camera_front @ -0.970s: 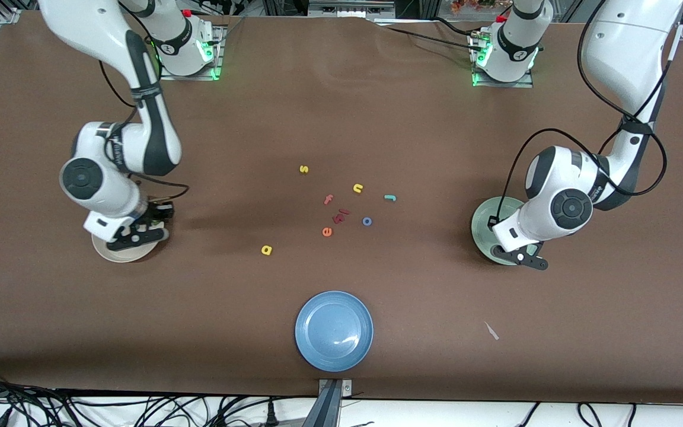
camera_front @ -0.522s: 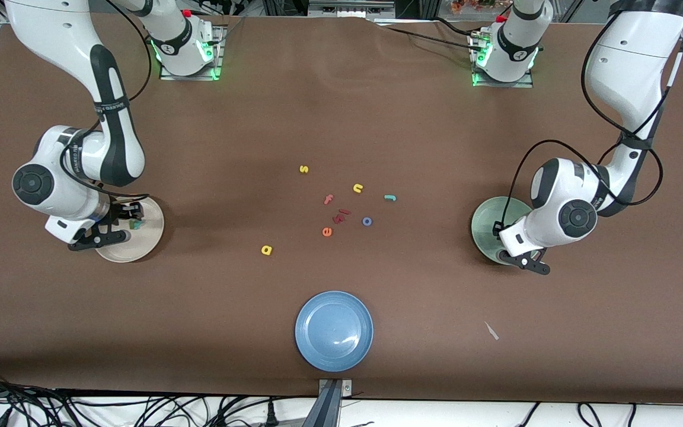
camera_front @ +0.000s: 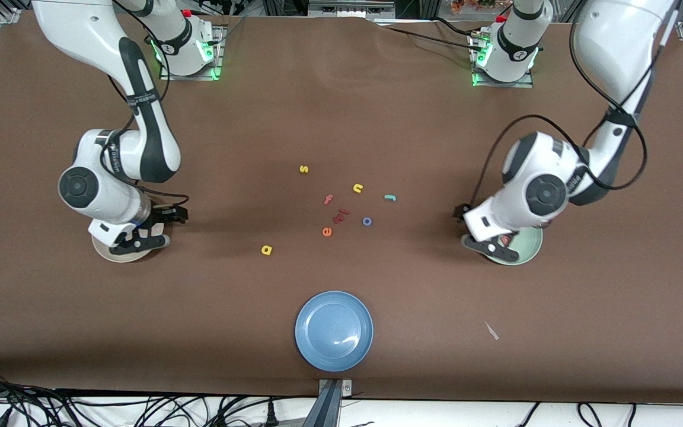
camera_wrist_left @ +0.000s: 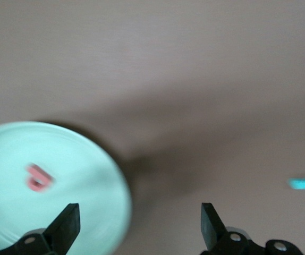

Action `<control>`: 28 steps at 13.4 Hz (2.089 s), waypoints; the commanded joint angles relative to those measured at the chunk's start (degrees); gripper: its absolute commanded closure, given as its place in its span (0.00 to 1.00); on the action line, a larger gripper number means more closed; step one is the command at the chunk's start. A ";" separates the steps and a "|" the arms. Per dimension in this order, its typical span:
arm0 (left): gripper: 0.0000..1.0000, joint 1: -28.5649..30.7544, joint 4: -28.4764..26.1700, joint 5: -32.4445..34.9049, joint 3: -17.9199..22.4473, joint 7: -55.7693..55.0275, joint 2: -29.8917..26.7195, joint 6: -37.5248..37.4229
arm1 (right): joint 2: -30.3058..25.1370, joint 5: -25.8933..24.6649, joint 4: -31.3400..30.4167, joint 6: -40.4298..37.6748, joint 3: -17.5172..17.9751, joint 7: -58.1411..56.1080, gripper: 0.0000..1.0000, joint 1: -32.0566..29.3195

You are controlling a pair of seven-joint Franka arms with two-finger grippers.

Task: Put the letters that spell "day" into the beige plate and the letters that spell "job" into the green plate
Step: 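Open both grippers to drop the letters onto their plates, then reach the left gripper to the cyan letter while the right gripper nears yellow letter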

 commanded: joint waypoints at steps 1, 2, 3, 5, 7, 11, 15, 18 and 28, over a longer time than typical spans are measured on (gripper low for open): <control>0.00 -0.04 -1.05 1.42 -5.70 -13.15 -0.59 -0.97 | -0.23 0.95 2.55 -1.82 4.16 7.73 0.00 -0.33; 0.00 -1.09 -1.31 1.42 -7.20 -17.81 -0.24 -0.45 | 0.03 0.95 3.52 -1.91 5.48 10.72 0.00 -0.33; 0.00 -3.62 -1.40 1.42 -7.22 -23.16 0.11 -0.35 | 0.21 0.95 4.22 -1.91 6.80 12.84 0.00 -0.33; 0.00 -6.45 -1.40 1.50 -7.13 -35.29 1.68 -0.26 | 2.39 0.95 7.29 -1.82 9.01 17.32 0.00 -0.42; 0.00 -7.77 -1.49 1.51 -7.22 -41.38 3.35 0.96 | 5.65 0.95 11.60 -1.82 12.07 22.06 0.00 -0.42; 0.00 -9.80 -1.58 1.50 -7.22 -61.39 5.91 2.28 | 9.95 0.95 16.87 -1.82 15.52 26.21 0.00 -0.07; 0.00 -11.90 -1.49 1.68 -6.78 -89.43 8.02 2.72 | 16.90 0.69 24.60 -1.47 15.52 35.24 0.00 1.16; 0.00 -11.73 -2.19 2.73 -6.17 -99.03 10.04 10.61 | 20.42 0.60 28.31 -1.38 15.34 38.87 0.00 1.16; 0.62 -12.09 -5.36 2.82 -3.53 -102.05 11.71 19.95 | 22.62 0.60 29.19 -0.85 15.25 40.10 0.14 0.54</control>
